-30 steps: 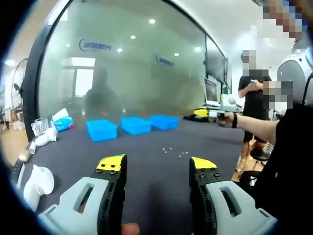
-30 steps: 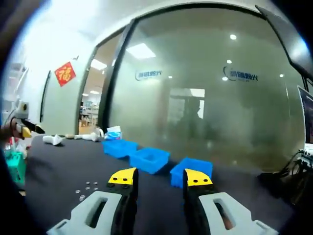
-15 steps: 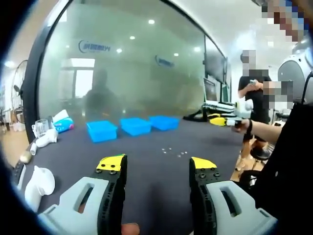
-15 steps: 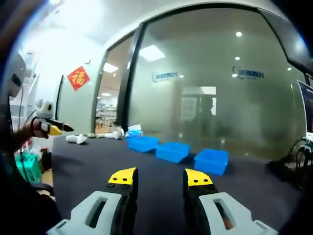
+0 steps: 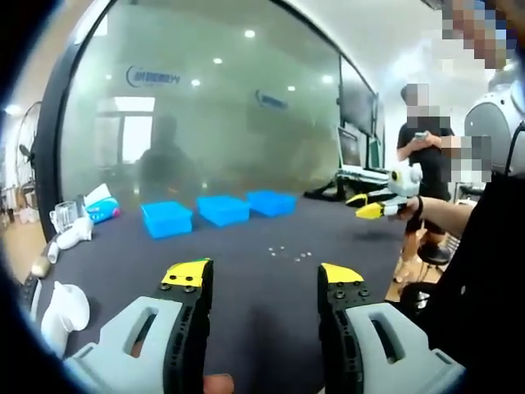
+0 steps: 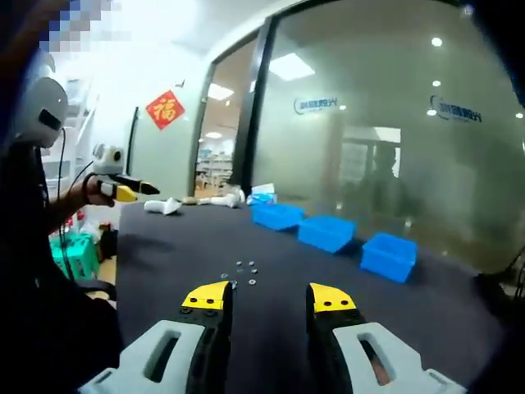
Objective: Sort the screws, nuts, and washers into the corresponding bins
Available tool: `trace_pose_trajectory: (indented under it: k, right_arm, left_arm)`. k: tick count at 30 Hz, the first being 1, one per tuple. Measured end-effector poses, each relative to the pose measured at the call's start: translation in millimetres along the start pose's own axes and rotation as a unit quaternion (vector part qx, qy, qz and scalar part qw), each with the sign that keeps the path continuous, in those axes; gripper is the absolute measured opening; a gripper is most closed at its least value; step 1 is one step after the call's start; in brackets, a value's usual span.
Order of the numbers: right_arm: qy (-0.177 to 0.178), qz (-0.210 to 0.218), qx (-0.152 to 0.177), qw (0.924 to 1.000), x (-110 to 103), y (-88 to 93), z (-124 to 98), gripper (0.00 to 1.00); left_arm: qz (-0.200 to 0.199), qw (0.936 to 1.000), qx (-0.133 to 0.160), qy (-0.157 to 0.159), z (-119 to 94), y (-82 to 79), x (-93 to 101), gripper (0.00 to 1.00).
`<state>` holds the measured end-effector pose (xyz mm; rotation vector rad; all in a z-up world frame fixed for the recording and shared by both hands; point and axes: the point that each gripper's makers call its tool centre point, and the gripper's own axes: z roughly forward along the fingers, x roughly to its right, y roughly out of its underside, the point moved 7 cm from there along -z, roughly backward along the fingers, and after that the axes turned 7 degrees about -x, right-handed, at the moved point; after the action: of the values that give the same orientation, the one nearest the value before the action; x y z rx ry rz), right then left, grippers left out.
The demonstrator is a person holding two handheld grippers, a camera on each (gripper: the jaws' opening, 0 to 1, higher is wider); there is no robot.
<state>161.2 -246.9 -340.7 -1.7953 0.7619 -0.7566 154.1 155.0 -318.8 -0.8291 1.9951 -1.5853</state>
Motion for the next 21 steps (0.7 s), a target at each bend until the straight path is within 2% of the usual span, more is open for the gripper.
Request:
trace_pose_trajectory:
  k: [2,7,11,21]
  right_arm:
    - [-0.012,-0.017,0.004,0.9998,-2.3,-2.5,0.3,0.32]
    - [-0.039,-0.04,-0.029,0.998,-3.2,-1.8,5.6,0.32]
    - [-0.062,-0.038,-0.045,0.9963,-7.1,-1.5,8.3,0.32]
    - [-0.081,-0.051,-0.064,0.9934,-10.2,2.0,12.4,0.31]
  left_arm:
    - [0.002,1.0,-0.001,0.001,0.9,-0.8,0.4,0.5]
    - [0.005,1.0,-0.007,0.005,3.9,-0.9,1.4,0.5]
    - [0.007,0.9999,-0.013,0.005,5.1,0.0,0.7,0.5]
    - [0.013,0.9996,-0.024,0.011,12.5,-2.9,-2.2,0.5]
